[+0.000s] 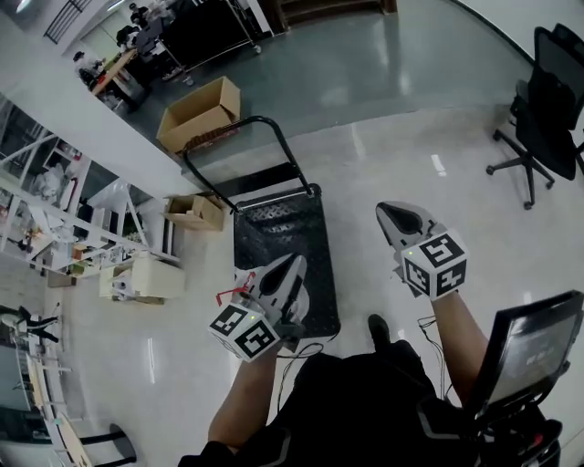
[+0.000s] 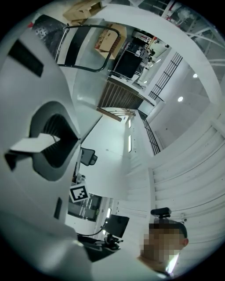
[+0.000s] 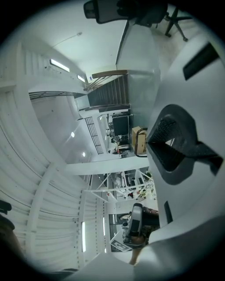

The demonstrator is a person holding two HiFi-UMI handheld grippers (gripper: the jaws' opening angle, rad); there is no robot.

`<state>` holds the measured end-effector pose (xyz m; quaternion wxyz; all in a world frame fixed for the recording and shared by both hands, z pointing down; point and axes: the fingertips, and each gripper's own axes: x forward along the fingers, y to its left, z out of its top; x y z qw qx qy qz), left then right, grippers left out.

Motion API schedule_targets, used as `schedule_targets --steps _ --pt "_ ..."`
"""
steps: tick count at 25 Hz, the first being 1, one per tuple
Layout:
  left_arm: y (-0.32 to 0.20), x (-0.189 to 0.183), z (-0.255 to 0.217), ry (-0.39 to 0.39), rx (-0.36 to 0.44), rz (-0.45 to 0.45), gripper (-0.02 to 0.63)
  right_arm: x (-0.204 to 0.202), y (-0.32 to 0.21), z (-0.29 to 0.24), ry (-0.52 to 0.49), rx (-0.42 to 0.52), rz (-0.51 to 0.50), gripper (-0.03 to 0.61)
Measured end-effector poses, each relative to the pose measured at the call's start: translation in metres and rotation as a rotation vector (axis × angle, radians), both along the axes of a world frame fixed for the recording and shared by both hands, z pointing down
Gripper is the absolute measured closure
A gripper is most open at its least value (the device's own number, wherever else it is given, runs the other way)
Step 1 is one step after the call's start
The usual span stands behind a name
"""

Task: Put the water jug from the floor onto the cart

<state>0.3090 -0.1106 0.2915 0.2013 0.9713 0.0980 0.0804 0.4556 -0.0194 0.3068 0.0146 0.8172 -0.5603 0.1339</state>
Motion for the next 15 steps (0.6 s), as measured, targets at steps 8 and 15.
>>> schedule_targets --steps 8,15 --pt "0.019 -0.098 0.014 0.033 0.019 0.074 0.617 -0.110 0.029 -0.001 0.037 -0.020 0.077 0.577" --pt "0.037 -0.207 0.042 -0.014 0.114 0.151 0.617 -0.228 0.074 0.003 0.006 -0.049 0.174 0.577"
